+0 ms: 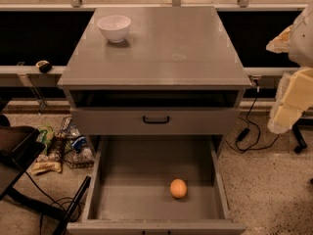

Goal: Pick orange from middle drawer and place on counter

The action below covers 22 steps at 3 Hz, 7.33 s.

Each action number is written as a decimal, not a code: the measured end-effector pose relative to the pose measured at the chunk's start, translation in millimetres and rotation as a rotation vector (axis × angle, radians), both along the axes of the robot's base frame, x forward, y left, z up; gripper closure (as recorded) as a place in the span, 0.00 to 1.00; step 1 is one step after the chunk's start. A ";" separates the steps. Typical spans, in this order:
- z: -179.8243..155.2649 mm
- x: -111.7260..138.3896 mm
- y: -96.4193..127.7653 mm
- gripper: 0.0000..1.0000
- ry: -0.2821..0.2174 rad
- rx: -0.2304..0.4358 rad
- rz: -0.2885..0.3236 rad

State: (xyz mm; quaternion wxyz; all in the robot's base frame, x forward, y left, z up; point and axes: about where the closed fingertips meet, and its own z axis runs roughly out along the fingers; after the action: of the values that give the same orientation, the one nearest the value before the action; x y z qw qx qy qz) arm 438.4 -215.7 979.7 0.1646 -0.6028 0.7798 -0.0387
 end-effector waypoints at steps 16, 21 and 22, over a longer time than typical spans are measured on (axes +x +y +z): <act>-599.3 81.8 113.4 0.00 0.167 0.250 -0.149; -569.0 67.1 121.7 1.00 0.148 0.245 -0.104; -513.1 -9.6 115.0 1.00 0.195 0.210 -0.048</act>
Offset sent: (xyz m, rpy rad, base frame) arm 0.0081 0.0193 -0.0433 0.0115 0.0607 -0.0061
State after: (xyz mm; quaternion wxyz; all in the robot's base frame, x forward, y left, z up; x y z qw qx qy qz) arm 428.8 -100.7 466.6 0.1492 -0.5644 0.8060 0.0979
